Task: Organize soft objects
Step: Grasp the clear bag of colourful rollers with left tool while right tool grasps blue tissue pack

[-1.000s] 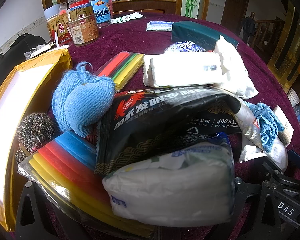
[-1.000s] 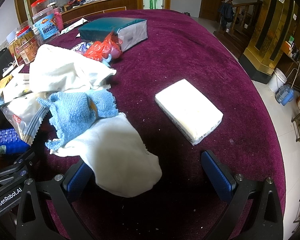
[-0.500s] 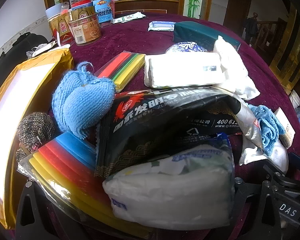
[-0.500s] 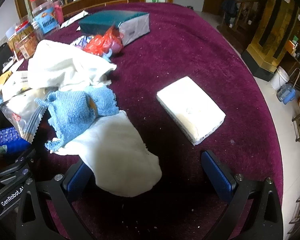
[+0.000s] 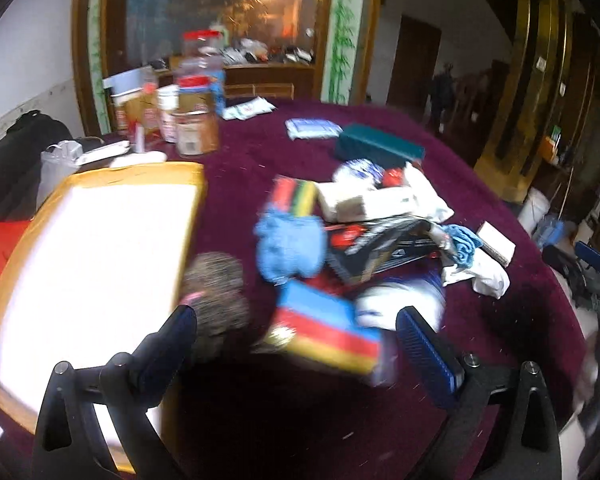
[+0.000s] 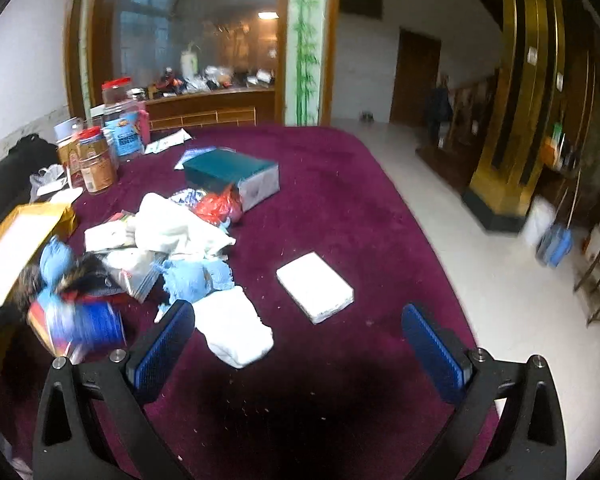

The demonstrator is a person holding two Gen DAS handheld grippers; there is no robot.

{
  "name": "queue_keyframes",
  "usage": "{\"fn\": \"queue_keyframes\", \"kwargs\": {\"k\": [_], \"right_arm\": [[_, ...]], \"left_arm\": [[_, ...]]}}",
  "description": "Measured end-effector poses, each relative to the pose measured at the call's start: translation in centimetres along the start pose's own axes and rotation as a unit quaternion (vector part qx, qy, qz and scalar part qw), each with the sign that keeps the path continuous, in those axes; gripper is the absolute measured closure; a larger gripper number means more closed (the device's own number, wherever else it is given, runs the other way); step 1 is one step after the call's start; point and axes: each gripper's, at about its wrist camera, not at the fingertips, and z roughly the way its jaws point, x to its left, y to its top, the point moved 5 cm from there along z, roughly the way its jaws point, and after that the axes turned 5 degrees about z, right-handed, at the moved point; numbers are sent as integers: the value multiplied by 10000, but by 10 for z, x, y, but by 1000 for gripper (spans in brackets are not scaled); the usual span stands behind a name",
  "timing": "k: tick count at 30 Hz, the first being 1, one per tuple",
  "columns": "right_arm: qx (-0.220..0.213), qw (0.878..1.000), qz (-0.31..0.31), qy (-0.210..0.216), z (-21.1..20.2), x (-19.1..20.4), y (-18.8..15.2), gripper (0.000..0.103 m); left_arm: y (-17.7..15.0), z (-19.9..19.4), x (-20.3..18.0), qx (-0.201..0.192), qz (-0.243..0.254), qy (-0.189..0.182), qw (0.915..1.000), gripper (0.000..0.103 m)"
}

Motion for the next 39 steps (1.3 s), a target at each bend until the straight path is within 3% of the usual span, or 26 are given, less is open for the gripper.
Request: {"fn": "queue_keyframes", "kwargs": {"k": [6, 10, 15, 21, 23, 24, 25, 28, 31, 39], "right_arm": [[60, 9982, 390, 448, 42, 16, 0, 0], [146, 9961, 561, 665, 47, 14, -8, 0], [205, 9935, 762, 823, 49, 8, -10, 0], [253, 9930, 763, 868, 51, 9, -10, 0], [256, 9929, 755, 886, 51, 10, -10, 0], [252, 9928, 761, 886, 52, 10, -10, 0], [254, 9928, 768, 887, 51, 9, -10, 0], [285, 9925, 783, 891, 51, 9, -11, 0], [353, 9925, 772, 885, 54, 10, -11, 0], [369, 9931, 651, 907, 51, 16, -12, 0]], "left_arm": [[-25, -14, 20, 246, -165, -307, 9991, 2], [-29, -12, 4, 408, 18, -389, 9984, 2], [-29, 18, -20, 864, -48, -637, 9942, 2], [-24, 59, -23, 1353, -948, -1087, 9803, 7], [-17, 69, -21, 1263, -1227, -1162, 9775, 12], [-13, 71, -20, 1210, -1224, -1129, 9786, 24], [-11, 73, -22, 1190, -1199, -1144, 9790, 44], [-9, 74, -29, 1131, -1147, -1397, 9770, 72], [-6, 60, -38, 898, -919, -1409, 9817, 81], [6, 4, -24, 212, -779, -1466, 9859, 82]]}}
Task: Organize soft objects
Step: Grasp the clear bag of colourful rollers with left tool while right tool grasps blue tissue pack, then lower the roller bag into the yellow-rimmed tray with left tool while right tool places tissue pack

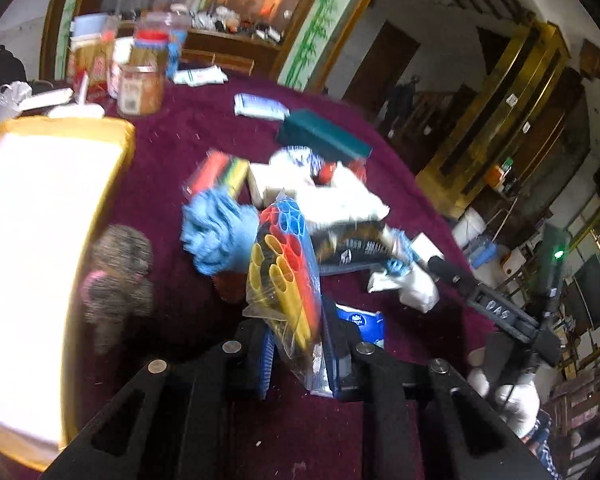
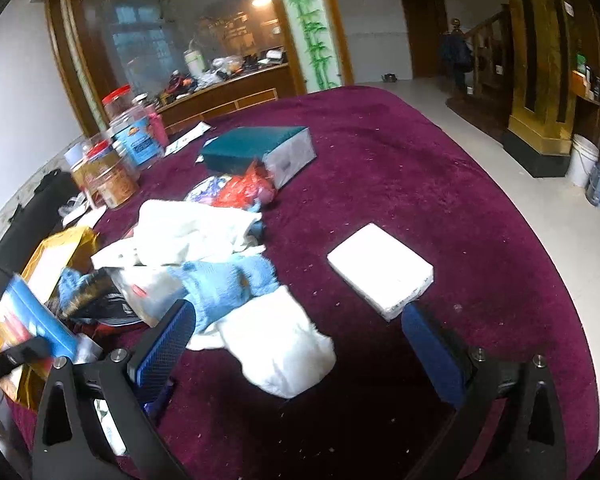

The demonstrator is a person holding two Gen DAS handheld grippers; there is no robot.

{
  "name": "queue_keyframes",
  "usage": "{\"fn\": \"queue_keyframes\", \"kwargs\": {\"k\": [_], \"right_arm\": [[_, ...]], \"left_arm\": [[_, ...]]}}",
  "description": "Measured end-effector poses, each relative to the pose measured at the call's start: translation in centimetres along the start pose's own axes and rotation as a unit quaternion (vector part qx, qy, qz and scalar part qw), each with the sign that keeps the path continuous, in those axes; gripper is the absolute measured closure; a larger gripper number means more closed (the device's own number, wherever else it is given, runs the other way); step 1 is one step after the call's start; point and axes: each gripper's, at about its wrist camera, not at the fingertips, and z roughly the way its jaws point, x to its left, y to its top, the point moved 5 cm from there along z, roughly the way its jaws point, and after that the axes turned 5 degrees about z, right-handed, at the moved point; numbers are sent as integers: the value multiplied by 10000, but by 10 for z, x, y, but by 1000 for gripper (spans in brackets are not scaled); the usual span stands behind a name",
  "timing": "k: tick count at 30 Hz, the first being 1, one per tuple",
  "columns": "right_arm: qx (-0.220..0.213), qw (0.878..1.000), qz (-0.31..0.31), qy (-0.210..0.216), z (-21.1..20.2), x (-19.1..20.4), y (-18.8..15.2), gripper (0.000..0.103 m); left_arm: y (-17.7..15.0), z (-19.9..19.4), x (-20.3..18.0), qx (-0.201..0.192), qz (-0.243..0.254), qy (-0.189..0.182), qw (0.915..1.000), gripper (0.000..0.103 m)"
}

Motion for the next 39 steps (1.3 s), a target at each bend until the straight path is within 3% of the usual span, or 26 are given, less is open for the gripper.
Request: {"fn": "queue_keyframes", "kwargs": {"k": [1, 4, 6, 11, 14, 16, 22, 26, 30, 33, 39], "right_arm": [[130, 9999, -105, 23, -4, 6, -2, 0], [443, 9963, -165, 717, -27, 34, -15, 0], [752, 9917, -490, 921, -31, 61, -27, 0], [1563, 9812, -944, 633, 3, 114, -61, 2], [1784, 9790, -926, 333, 24, 122, -74, 19], [1685, 9808, -976, 140, 28, 124, -76, 39], [1847, 9773, -987, 324, 2, 121, -82, 42], [1925, 9717, -1032, 897, -33, 135, -78, 42], [1579, 9664, -1182, 1651, -57, 180, -47, 42], [1568, 9596, -1274, 1959, -45, 222, -28, 42], [1423, 9551, -1610, 2038, 6, 306, 6, 42]], "left_arm": [[1, -11, 4, -87, -18, 8, 10000, 82], [2, -34, 19, -287, -84, 38, 9995, 82], [1, -43, 29, -366, -165, 70, 9992, 82], [-3, -57, 50, -503, -406, 111, 9978, 82], [-8, -68, 59, -544, -453, 144, 9974, 82], [-8, -77, 66, -615, -460, 203, 9968, 82], [-4, -103, 94, -815, -606, 272, 9945, 82], [2, -108, 113, -791, -655, 308, 9942, 82], [12, -107, 130, -753, -642, 453, 9941, 82], [23, -104, 140, -754, -523, 648, 9937, 82], [58, -80, 171, -554, -546, 686, 9946, 82]]}}
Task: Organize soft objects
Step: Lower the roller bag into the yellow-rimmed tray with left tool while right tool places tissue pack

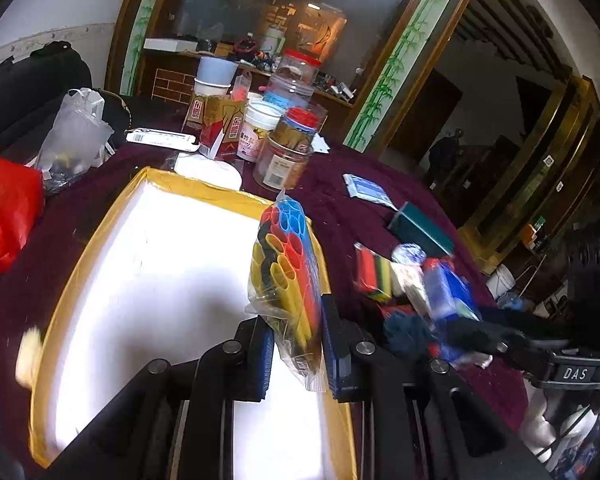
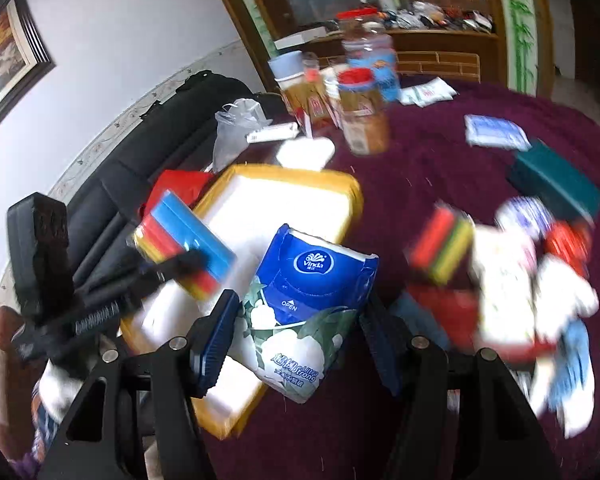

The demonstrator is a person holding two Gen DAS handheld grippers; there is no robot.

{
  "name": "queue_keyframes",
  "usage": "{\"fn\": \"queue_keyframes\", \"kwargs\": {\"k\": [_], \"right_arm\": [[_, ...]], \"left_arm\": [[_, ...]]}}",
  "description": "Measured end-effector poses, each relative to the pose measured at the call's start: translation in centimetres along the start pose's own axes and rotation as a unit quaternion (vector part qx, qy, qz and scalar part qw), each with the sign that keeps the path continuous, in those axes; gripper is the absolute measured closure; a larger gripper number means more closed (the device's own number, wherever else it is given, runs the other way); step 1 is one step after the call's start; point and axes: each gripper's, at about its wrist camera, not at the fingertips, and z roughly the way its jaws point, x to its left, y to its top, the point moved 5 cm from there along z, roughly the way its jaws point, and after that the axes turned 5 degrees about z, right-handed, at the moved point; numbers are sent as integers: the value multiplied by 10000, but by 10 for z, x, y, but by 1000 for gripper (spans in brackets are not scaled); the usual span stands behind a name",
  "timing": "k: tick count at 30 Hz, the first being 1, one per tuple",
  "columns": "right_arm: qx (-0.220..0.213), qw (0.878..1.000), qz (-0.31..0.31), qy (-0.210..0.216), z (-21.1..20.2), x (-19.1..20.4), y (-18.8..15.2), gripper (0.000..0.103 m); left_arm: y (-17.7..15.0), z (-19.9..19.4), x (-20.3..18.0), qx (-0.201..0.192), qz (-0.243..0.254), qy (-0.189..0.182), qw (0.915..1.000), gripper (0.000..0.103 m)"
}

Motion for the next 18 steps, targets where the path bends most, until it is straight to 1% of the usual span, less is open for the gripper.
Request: {"fn": "queue_keyframes", "kwargs": {"k": [3, 6, 8, 10, 12, 14, 15, 16, 17, 18], "right_arm": [[-34, 9988, -329, -353, 35, 11, 22, 42], [115, 9970, -492, -584, 72, 12, 34, 42], [240, 9961, -543, -650, 96, 12, 41, 42], [339, 9950, -570, -747, 113, 9, 43, 42], [397, 9945, -567, -786, 120, 6, 42, 41], [391, 9939, -534, -878, 128, -1, 46, 40], [367, 9940, -501, -899, 129, -3, 47, 38], [337, 9943, -425, -915, 131, -7, 50, 35], [311, 9951, -314, -881, 131, -12, 53, 34], [297, 9957, -247, -842, 130, -14, 55, 30]], "left_arm": [[16, 27, 16, 232, -98, 25, 9997, 82], [24, 56, 35, 521, -275, -2, 9983, 82], [27, 75, 48, 699, -396, 13, 9968, 82], [27, 86, 54, 804, -466, 12, 9957, 82], [28, 96, 59, 869, -501, 7, 9950, 80], [30, 102, 62, 904, -534, 99, 9944, 78], [32, 104, 64, 912, -585, 84, 9941, 74], [33, 105, 66, 909, -641, 79, 9938, 66], [35, 106, 69, 888, -720, 75, 9934, 61], [37, 105, 72, 852, -825, 58, 9929, 50]]}}
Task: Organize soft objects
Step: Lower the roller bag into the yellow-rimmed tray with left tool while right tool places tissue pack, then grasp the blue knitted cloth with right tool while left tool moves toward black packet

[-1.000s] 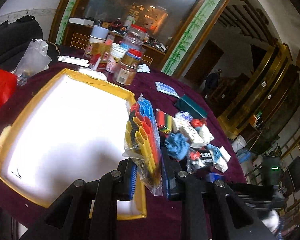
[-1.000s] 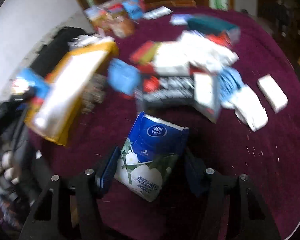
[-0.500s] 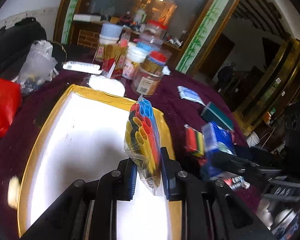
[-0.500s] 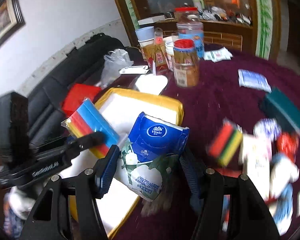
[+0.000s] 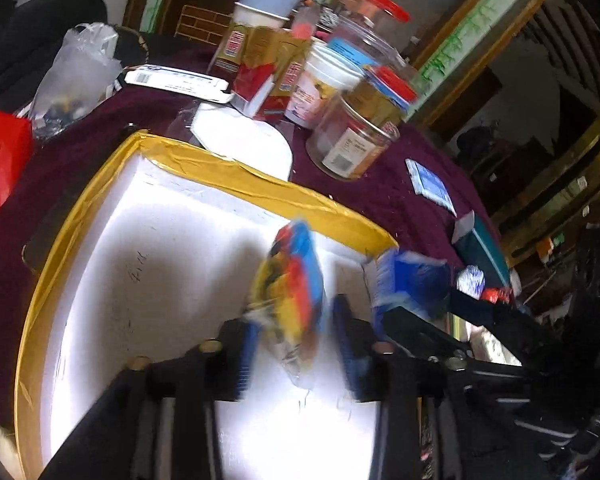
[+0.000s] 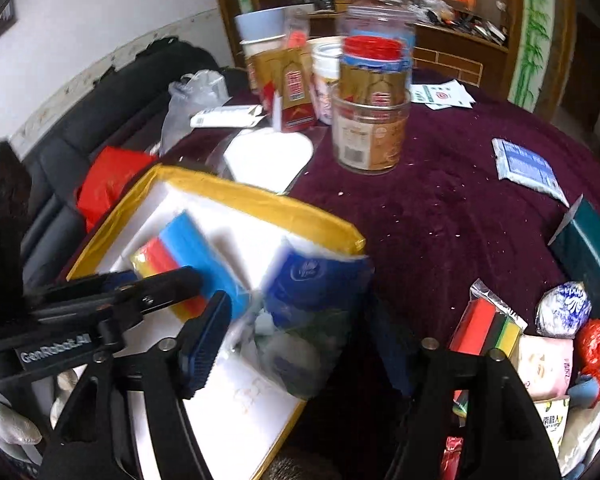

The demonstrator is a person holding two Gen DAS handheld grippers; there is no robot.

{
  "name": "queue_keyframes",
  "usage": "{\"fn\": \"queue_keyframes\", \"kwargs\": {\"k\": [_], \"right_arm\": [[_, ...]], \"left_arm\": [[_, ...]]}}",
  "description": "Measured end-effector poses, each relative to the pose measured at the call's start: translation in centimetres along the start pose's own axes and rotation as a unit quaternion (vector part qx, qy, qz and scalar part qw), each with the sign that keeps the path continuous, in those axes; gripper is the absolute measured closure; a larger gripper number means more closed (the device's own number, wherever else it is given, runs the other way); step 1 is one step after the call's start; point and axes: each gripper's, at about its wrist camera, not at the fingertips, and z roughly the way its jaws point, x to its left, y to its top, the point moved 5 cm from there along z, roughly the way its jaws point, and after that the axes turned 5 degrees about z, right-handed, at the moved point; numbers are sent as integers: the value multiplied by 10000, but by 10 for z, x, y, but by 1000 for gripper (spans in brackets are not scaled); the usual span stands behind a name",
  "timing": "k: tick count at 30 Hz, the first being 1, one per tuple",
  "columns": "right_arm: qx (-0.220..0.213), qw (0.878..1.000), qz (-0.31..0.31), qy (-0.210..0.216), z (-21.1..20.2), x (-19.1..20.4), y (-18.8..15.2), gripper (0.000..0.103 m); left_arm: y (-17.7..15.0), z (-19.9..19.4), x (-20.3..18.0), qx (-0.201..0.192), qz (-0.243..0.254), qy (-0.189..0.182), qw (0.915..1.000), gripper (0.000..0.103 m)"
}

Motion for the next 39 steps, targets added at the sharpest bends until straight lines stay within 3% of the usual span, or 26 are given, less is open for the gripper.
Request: {"fn": "queue_keyframes", "kwargs": {"k": [1, 3, 9, 16, 25, 28, 32, 35, 37, 39], "right_arm": [[-28, 9999, 94, 68, -3, -4, 2, 27], [-96, 9998, 115, 100, -10, -8, 4, 26], [-392, 9982, 397, 205, -51, -31, -5, 26], [-640, 9955, 694, 39, -103, -84, -63, 22], [-1158, 9866, 1054, -453, -157, -153, -134, 22], [-1394, 9809, 1184, -663, -167, -172, -147, 21], [-1543, 9747, 1361, -876, -166, -194, -162, 21], [-1601, 9703, 1523, -985, -158, -206, -173, 21], [-1496, 9699, 1644, -995, -155, -213, -179, 21], [-1671, 9659, 1741, -944, -162, -218, -180, 21]], "left_arm": [[1, -2, 2, -40, -94, -59, 9999, 41], [3, -7, 4, -138, -260, -200, 9994, 35], [-6, -24, 6, -269, -549, -247, 9978, 35], [-32, -46, -10, -329, -732, -316, 9963, 30], [-55, -71, -31, -542, -698, -103, 9960, 30], [-65, -74, -58, -544, -220, 55, 9983, 30], [-82, -69, -109, -559, 1029, 389, 9924, 30], [-99, -58, -145, -503, 1974, 649, 9769, 30], [-108, -50, -162, -469, 2495, 790, 9640, 30], [-115, -38, -174, -436, 2999, 1003, 9477, 30]]}}
